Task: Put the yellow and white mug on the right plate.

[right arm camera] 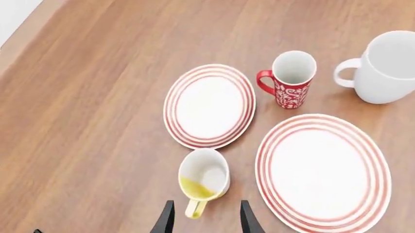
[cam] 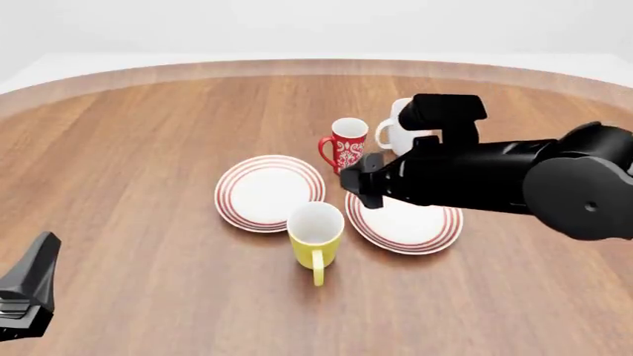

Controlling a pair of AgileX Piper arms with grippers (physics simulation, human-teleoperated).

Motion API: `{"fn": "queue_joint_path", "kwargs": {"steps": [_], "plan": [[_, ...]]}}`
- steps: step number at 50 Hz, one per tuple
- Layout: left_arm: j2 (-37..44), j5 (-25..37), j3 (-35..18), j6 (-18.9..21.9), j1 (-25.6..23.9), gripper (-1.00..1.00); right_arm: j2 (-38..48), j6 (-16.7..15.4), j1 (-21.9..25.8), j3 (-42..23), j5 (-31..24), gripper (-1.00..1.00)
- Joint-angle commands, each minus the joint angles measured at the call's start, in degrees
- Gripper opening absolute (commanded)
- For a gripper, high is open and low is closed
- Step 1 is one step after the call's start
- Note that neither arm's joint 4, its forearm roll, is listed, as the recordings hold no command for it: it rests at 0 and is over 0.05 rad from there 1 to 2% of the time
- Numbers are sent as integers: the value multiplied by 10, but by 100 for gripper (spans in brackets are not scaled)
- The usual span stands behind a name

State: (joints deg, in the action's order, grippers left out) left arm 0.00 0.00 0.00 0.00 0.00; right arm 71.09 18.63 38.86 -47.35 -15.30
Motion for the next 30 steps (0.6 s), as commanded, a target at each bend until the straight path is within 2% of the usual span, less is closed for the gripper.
{"fn": "queue_joint_path", "kwargs": {"steps": [1, 30], "plan": [[0, 0, 0, 0, 0, 100, 29, 4, 0, 4, 20, 100], [0, 0, 0, 0, 0, 100, 91, 44, 36, 40, 103, 100]]}}
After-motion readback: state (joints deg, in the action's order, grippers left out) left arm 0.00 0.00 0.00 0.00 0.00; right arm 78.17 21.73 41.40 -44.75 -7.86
